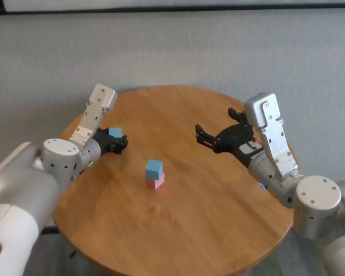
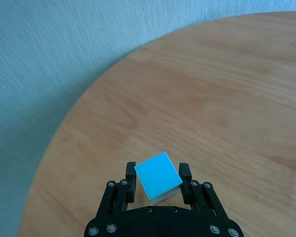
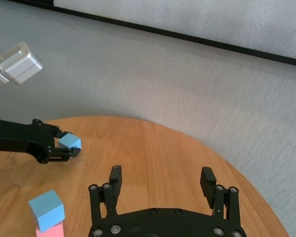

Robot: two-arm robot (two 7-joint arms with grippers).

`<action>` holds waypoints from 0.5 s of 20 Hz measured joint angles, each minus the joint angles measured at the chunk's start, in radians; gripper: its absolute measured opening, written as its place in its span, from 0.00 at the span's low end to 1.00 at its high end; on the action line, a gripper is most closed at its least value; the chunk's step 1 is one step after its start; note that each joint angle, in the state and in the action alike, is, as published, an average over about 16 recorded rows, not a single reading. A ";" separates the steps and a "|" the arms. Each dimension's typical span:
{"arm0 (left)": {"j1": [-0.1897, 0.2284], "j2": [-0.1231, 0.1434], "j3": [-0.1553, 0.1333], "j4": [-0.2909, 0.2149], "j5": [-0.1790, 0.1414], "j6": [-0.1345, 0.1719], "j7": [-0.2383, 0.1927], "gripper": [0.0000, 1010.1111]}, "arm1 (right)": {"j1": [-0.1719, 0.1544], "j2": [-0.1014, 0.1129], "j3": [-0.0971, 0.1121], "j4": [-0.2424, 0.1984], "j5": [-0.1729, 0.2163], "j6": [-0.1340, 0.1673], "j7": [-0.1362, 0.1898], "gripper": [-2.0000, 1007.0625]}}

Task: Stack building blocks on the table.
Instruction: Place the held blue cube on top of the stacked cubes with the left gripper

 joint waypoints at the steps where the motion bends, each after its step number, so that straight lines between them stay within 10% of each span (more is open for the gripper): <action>1: 0.011 0.005 0.001 -0.028 0.001 0.013 0.000 0.54 | 0.000 0.000 0.000 0.000 0.000 0.000 0.000 1.00; 10: 0.131 0.066 0.021 -0.355 0.019 0.166 -0.013 0.54 | 0.000 0.000 0.000 0.000 0.000 0.000 0.000 1.00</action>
